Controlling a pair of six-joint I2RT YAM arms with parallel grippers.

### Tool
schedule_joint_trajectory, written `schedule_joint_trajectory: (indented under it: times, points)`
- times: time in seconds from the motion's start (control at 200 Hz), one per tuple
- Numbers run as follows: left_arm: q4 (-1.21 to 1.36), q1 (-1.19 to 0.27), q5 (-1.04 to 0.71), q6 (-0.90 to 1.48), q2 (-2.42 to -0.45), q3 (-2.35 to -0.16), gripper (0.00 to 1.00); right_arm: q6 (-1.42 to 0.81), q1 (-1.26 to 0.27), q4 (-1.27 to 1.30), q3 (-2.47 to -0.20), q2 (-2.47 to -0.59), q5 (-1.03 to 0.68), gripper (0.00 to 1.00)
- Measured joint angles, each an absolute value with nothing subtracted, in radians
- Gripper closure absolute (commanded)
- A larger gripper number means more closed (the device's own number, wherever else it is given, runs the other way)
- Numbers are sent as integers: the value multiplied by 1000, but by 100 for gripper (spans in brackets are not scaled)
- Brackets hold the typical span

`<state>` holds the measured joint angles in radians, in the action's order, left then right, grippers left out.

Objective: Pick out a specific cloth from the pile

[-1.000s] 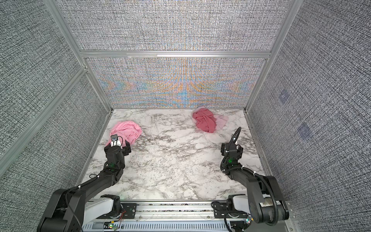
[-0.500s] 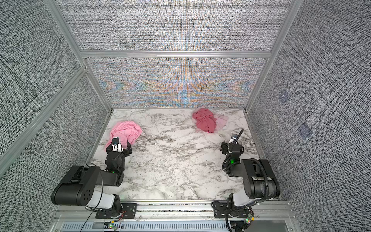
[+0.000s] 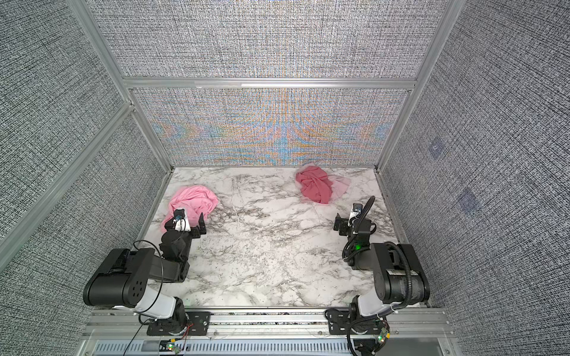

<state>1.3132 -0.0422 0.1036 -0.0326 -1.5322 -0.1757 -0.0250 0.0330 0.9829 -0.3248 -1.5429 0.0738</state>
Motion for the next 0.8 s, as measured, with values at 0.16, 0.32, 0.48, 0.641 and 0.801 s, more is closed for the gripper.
schedule_joint_trajectory:
  times: [0.16, 0.32, 0.48, 0.641, 0.801]
  points:
    - [1314, -42, 102, -32, -1532, -176, 1, -25, 33, 983, -325, -1544, 71, 1]
    - [1314, -42, 101, -32, -1532, -175, 1, -25, 33, 983, -325, -1544, 71, 1]
    - [1313, -40, 100, -31, -1536, -179, 1, -25, 33, 983, -325, -1544, 70, 1]
    - [1364, -38, 101, -30, -1535, -128, 1, -25, 33, 983, -325, -1544, 70, 1]
    - [1418, -38, 189, -6, -1537, -103, 1, -25, 33, 983, -325, -1544, 71, 1]
